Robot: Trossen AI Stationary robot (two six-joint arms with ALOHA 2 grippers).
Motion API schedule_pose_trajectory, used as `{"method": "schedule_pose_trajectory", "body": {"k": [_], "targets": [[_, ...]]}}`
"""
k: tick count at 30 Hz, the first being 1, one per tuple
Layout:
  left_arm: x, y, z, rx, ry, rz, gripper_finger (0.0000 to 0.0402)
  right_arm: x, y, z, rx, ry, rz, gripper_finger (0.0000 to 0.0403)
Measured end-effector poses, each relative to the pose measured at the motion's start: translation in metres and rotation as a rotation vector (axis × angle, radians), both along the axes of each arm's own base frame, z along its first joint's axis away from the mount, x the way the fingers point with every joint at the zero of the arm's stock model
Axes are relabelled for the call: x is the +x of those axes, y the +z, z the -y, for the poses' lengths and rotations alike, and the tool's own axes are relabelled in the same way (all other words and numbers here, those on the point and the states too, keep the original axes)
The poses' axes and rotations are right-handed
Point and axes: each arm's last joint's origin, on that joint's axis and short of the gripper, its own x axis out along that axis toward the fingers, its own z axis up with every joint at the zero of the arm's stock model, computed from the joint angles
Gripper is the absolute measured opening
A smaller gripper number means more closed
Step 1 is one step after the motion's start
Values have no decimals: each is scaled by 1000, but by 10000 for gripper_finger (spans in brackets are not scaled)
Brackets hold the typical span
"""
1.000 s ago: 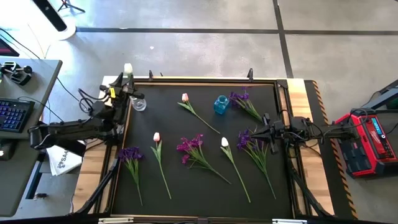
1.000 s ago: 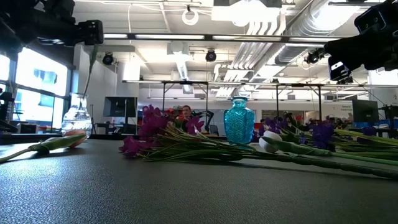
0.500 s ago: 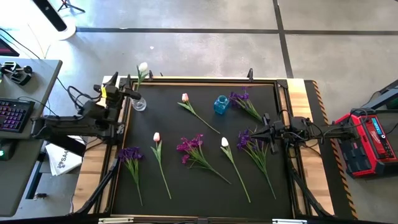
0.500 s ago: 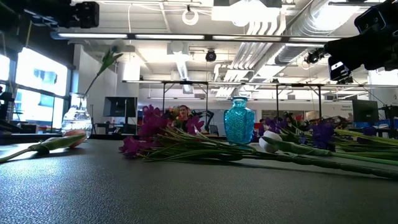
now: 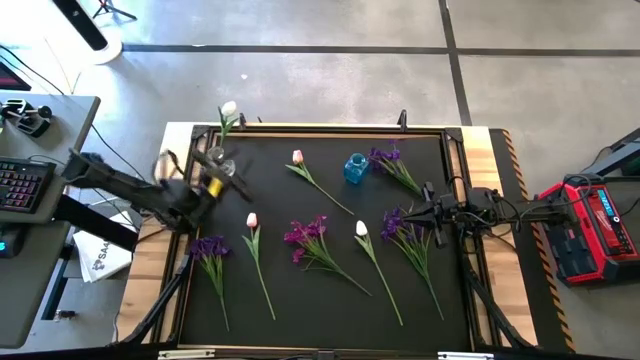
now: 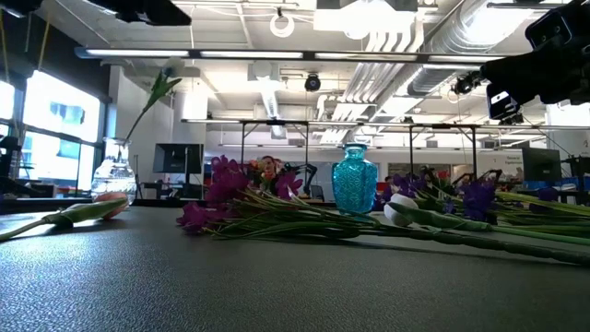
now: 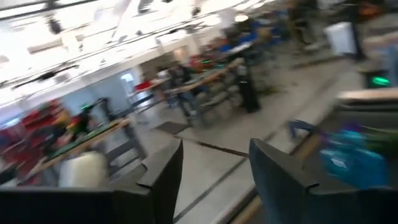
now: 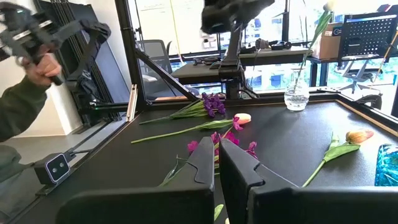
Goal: Sort flowers into vase by color
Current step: Put the bottom right violet flowers into the blue vase
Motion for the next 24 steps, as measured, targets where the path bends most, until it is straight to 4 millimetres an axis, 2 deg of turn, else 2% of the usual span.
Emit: {"method": "schedule_pose_trajectory", "body": {"k": [4, 10, 16, 24], "targets": [[16, -19, 22, -12, -88, -42, 154, 0, 0, 0, 0, 0, 0, 0], [27, -41, 45, -60, -167, -45, 152, 0, 0, 0, 0, 0, 0, 0], [32, -60, 60, -99, -214, -56, 152, 0, 0, 0, 0, 0, 0, 0], [35, -79, 68, -148, -307, -118, 152, 0, 0, 0, 0, 0, 0, 0]]}}
